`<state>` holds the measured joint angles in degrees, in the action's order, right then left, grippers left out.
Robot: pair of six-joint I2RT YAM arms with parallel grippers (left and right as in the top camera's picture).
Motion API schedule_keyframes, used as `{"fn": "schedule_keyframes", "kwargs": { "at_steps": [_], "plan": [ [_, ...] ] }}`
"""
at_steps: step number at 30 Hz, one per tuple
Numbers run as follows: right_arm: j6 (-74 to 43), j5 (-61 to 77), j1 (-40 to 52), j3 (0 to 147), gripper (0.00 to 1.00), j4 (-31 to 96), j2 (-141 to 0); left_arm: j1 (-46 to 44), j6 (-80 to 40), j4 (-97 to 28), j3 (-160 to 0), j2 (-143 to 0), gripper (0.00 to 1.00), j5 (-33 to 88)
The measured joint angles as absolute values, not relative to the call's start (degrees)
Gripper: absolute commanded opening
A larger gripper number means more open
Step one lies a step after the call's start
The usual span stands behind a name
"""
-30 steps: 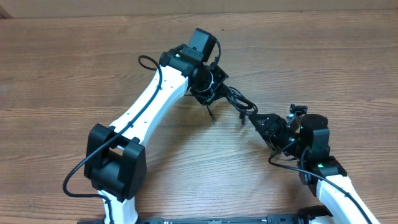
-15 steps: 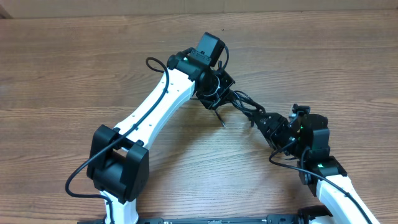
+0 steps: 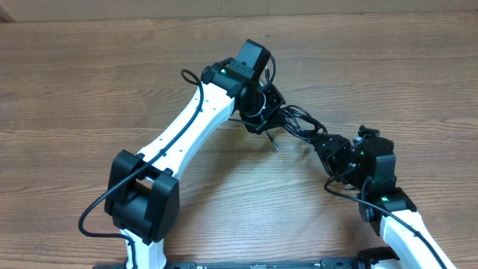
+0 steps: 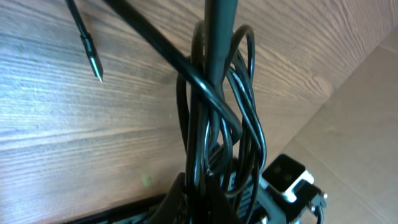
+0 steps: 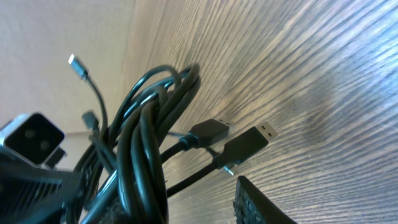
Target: Untangle cables
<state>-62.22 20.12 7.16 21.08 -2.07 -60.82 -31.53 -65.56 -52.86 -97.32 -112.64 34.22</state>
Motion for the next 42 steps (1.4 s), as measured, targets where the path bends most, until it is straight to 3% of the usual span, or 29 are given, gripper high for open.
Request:
{"fn": "schedule_keyframes", "kwargs": {
  "at_steps": [5, 9, 21, 23, 24, 26, 27, 42],
  "plan": [
    [-63.0, 17.5, 7.2, 21.1, 0.25, -2.0, -60.8, -31.5, -64.0, -53.2, -97.3, -112.6, 0.04, 37.7],
    [-63.3, 16.1, 7.2, 21.1, 0.05, -1.9, -60.8, -31.6, -62.3, -54.5, -97.3, -112.6, 0.04, 40.2],
    [-59.4, 14.9, 7.2, 21.1, 0.04, 4.4, -60.8, -28.1, -60.5, -53.4, -97.3, -112.6, 0.04, 39.6],
    [-58.4, 15.8, 7.2, 21.1, 0.04, 5.0, -60.8, -26.2, -60.2, -53.3, -97.3, -112.6, 0.2, 38.1],
    [-58.2, 16.2, 7.2, 21.1, 0.04, 4.8, -60.8, -25.3, -59.9, -53.3, -97.3, -112.6, 0.34, 37.3],
    [-57.8, 17.0, 7.2, 21.1, 0.04, 4.6, -60.8, -23.9, -59.5, -53.1, -97.3, -112.6, 0.88, 36.1],
    [-57.6, 17.2, 7.2, 21.1, 0.04, 4.6, -60.8, -23.3, -59.5, -53.1, -97.3, -112.6, 1.0, 35.7],
    [-56.9, 18.2, 7.2, 21.1, 0.04, 3.6, -60.8, -28.8, -58.2, -61.0, -97.3, -112.6, 1.0, 35.3]
  ]
}}
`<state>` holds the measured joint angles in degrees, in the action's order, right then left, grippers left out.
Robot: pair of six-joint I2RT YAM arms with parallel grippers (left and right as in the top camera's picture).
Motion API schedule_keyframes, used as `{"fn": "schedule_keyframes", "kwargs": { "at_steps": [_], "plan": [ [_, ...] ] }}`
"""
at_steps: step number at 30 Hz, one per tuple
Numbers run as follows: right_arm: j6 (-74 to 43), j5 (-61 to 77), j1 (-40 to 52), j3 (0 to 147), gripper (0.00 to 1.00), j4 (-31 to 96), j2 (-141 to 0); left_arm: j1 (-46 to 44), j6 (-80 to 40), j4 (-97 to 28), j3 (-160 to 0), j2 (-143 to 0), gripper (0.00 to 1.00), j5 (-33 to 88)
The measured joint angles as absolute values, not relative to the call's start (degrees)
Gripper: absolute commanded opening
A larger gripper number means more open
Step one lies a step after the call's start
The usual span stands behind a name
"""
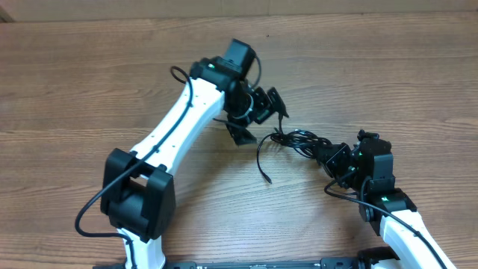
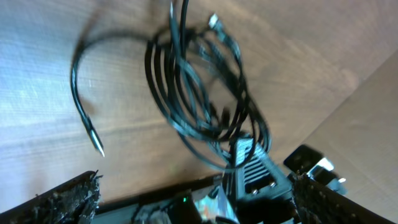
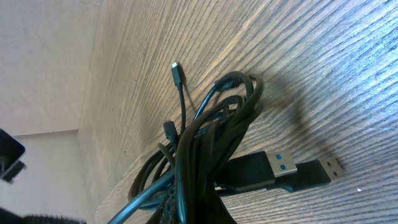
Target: Untangle cables
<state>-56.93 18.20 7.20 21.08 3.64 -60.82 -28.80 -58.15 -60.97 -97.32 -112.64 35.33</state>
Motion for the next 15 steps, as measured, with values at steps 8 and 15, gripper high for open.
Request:
{"fn": "schedule_keyframes", "kwargs": {
  "at_steps": [8, 15],
  "plan": [
    [-56.9, 18.2, 7.2, 21.1, 0.04, 3.6, -60.8, -33.5, -69.2, -61.1, -97.3, -112.6, 0.93, 33.3],
    [-56.9, 18.2, 7.2, 21.1, 0.04, 3.6, -60.8, -35.9, -79.7, -57.6, -95.0, -112.6, 1.0, 28.3]
  ]
}}
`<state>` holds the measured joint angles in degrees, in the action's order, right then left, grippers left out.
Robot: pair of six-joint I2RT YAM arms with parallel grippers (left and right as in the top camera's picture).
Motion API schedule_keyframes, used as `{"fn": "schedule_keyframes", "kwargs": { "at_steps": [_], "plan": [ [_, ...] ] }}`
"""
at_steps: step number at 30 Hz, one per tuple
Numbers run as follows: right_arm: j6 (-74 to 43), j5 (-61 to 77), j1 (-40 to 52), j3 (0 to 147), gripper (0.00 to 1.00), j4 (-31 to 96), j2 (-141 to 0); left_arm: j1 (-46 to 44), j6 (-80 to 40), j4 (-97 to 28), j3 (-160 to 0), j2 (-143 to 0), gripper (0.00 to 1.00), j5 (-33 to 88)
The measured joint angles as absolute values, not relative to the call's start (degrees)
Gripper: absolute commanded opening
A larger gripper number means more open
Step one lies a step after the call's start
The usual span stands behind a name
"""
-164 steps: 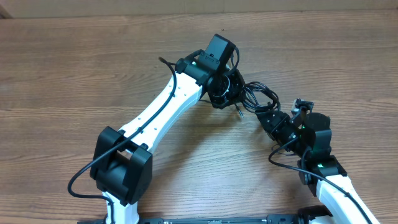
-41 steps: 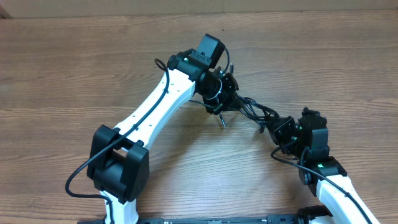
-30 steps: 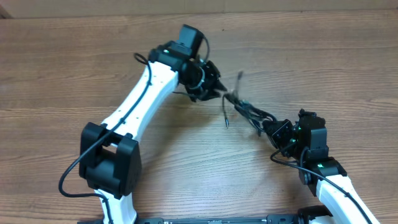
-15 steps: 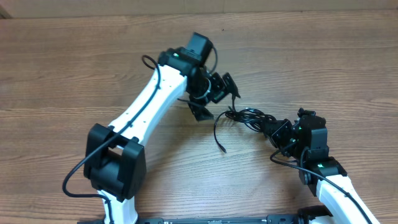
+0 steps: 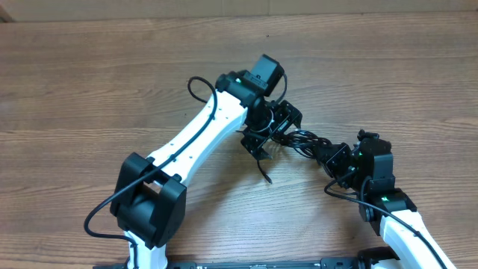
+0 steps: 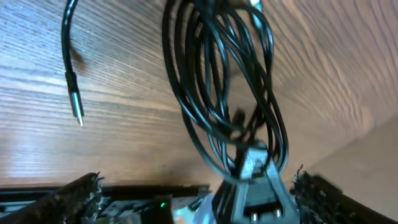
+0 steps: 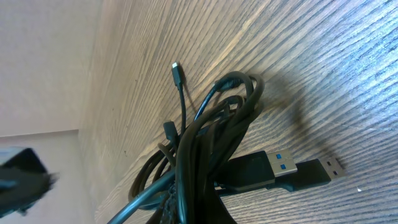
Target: Untangle cables
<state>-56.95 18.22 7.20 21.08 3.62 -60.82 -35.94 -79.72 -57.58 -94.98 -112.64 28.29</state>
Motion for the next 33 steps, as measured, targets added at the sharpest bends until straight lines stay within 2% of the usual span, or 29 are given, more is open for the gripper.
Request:
{"fn": "schedule_keyframes", "kwargs": {
  "at_steps": [4, 7, 10, 13, 15, 17, 18, 19, 20, 21, 22, 28, 33],
  "plan": [
    [-56.9, 18.2, 7.2, 21.1, 0.04, 3.6, -60.8, -37.0, -82.7, -50.4, -91.4, -112.6, 1.0, 27.1],
    [-56.9, 18.2, 7.2, 21.1, 0.04, 3.6, -60.8, -37.7, -84.4, -45.3, -89.2, -112.6, 0.89, 26.7],
    [-56.9, 18.2, 7.2, 21.1, 0.04, 3.6, -60.8, -38.3, -86.1, -43.3, -87.5, -112.6, 0.89, 26.4],
    [-56.9, 18.2, 7.2, 21.1, 0.04, 3.6, -60.8, -38.8, -87.4, -43.0, -86.2, -112.6, 0.86, 26.1],
    [-56.9, 18.2, 7.2, 21.1, 0.04, 3.6, -60.8, -39.0, -88.1, -42.6, -85.4, -112.6, 0.7, 25.8],
    [-56.9, 18.2, 7.2, 21.1, 0.04, 3.6, -60.8, -39.5, -88.8, -40.9, -84.4, -112.6, 0.5, 25.2],
    [-56.9, 18.2, 7.2, 21.1, 0.04, 3.6, -60.8, -39.8, -88.6, -40.1, -84.0, -112.6, 0.44, 24.8],
    [-56.9, 18.3, 7.2, 21.1, 0.04, 3.6, -60.8, -40.1, -88.7, -38.3, -83.3, -112.6, 0.3, 24.3],
    [-56.9, 18.4, 7.2, 21.1, 0.04, 3.6, -60.8, -40.2, -88.8, -37.6, -83.1, -112.6, 0.24, 24.0],
    [-56.9, 18.7, 7.2, 21.1, 0.04, 3.6, -60.8, -40.2, -88.9, -36.8, -82.7, -112.6, 0.1, 23.4],
    [-56.9, 19.1, 7.2, 21.1, 0.04, 3.6, -60.8, -40.2, -89.2, -36.4, -82.5, -112.6, 0.04, 22.6],
    [-55.4, 22.2, 7.2, 21.1, 0.04, 4.0, -60.8, -39.2, -87.9, -35.1, -82.2, -112.6, 0.04, 17.2],
    [-53.8, 25.3, 7.2, 21.1, 0.04, 5.2, -60.8, -34.0, -80.7, -35.1, -83.2, -112.6, 0.04, 17.5]
  ]
}}
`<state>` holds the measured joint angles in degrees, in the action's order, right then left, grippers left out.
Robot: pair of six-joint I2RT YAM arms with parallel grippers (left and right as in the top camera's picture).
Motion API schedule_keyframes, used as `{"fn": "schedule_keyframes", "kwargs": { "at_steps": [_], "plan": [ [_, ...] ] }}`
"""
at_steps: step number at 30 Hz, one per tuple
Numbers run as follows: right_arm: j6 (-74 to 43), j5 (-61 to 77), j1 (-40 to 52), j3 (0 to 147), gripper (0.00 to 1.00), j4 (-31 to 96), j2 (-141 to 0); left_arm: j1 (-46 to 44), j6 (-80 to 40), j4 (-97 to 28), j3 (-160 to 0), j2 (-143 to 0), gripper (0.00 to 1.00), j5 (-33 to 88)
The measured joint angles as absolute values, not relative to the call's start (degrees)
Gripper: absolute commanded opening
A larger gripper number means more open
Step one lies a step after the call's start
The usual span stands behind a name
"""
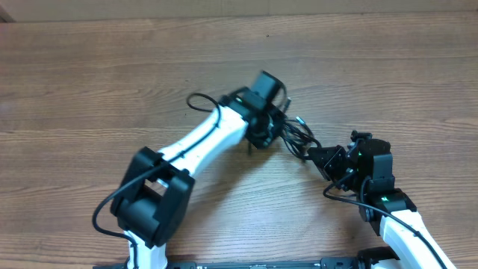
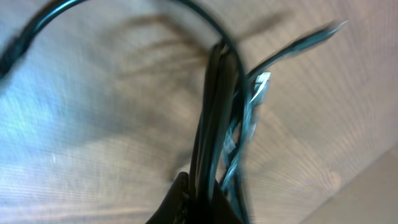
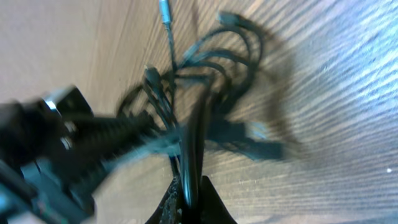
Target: Untangle cables
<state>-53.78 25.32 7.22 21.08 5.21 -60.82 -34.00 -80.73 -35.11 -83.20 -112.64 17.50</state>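
Observation:
A tangle of black cables (image 1: 297, 136) lies at mid-table between the two arms. My left gripper (image 1: 270, 134) is at its left end, shut on several strands; the blurred left wrist view shows the strands (image 2: 217, 112) running up from between the fingers of that gripper (image 2: 200, 198). My right gripper (image 1: 323, 155) is shut on the bundle's right end. In the right wrist view, cable loops and plugs (image 3: 211, 74) fan out beyond the right gripper (image 3: 190, 198), with the left gripper's dark body (image 3: 68, 143) just past them.
The wooden table (image 1: 89, 90) spreads out on all sides. The left arm's white link (image 1: 202, 146) crosses from the front left to the middle. The right arm's base (image 1: 396, 224) sits at the front right. A pale strip (image 1: 224, 6) runs along the table's far edge.
My left gripper was open over the bundle; now it is lower and shut on strands at the bundle's left end. The bundle and my right gripper sit slightly farther back.
At first both grippers were shut on the tangle, the left one holding it up. Then the left was open and off to the upper left, with the tangle on the table in the right gripper. The left came back open over it and is now shut on it.

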Motion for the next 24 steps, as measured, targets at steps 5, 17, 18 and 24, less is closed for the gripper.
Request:
{"fn": "schedule_keyframes", "kwargs": {
  "at_steps": [5, 17, 18, 24],
  "plan": [
    [-53.3, 26.1, 7.2, 21.1, 0.04, 7.1, -60.8, -28.0, -73.1, -35.5, -88.9, -112.6, 0.04, 21.3],
    [-52.4, 20.3, 7.2, 21.1, 0.04, 11.6, -60.8, -26.6, -65.4, -38.2, -93.7, -112.6, 0.04, 25.1],
    [-52.5, 20.0, 7.2, 21.1, 0.04, 11.6, -60.8, -26.6, -64.3, -38.6, -93.7, -112.6, 0.04, 25.1],
    [-52.5, 18.4, 7.2, 21.1, 0.04, 11.4, -60.8, -26.2, -60.3, -42.6, -93.8, -112.6, 0.04, 24.4]
  ]
}}
